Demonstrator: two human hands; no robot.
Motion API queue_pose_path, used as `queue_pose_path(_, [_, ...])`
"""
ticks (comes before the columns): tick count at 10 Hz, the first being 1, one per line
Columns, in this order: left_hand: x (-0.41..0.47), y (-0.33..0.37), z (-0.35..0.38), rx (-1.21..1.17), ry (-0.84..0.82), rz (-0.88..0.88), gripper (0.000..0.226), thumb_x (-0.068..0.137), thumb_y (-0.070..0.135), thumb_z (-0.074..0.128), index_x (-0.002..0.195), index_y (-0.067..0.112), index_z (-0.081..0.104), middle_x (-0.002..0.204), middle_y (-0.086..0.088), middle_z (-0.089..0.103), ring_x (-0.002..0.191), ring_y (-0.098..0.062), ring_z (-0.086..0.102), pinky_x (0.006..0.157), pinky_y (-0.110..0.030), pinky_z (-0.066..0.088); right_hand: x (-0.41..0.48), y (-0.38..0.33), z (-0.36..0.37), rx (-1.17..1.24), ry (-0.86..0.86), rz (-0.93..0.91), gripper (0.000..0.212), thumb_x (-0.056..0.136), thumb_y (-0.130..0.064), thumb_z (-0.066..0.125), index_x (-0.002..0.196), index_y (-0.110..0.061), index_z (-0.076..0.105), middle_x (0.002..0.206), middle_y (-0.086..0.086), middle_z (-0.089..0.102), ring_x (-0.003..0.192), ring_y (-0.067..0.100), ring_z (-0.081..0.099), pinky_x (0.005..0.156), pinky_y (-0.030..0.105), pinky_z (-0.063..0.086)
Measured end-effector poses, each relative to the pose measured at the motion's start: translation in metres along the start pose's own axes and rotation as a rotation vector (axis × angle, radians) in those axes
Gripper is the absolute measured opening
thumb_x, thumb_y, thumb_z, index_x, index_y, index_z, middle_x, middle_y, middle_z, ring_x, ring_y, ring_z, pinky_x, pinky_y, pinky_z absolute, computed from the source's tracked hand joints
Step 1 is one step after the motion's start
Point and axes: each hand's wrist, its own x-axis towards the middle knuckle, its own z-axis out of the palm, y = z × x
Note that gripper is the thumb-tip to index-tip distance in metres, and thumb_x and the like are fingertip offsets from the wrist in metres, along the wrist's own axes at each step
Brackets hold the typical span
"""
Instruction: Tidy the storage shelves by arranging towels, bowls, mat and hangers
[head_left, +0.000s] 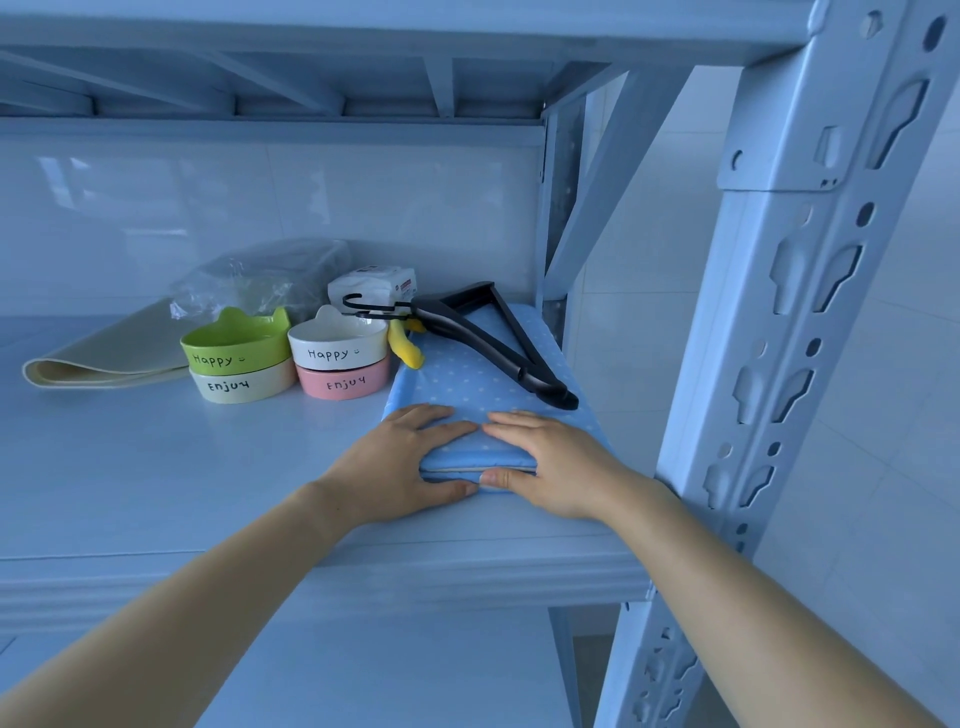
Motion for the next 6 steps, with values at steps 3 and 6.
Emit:
queue_pose_path(3, [-0.016,0.012,-0.010,0.102,-0.037,-0.080,0.065,0.079,0.069,0.046,0.138,0.046,0.031,0.147,0.015,0.027,0.138,-0.008,0.017,0.111,-0.057,0.017,-0.009,-0.014,-0.002,0.106,0.161,0.037,0.056,0.078,-0.053,0.066,0.126,-0.026,0.057,0.134,-0.012,0.052,0.126,0.002,0.042,0.098,0.012,0.026])
queue_pose_path(6, [-0.061,0.019,-0.048,0.138,0.105,0.029,0.044,0.091,0.053,0.039,0.129,0.033,0.050,0.138,0.007,0.044,0.124,-0.016,0.045,0.102,-0.046,0.036,-0.031,-0.065,-0.003,-0.018,0.314,0.046,0.040,0.085,-0.047,0.058,0.118,-0.023,0.061,0.120,-0.011,0.060,0.115,0.009,0.052,0.093,0.032,0.046])
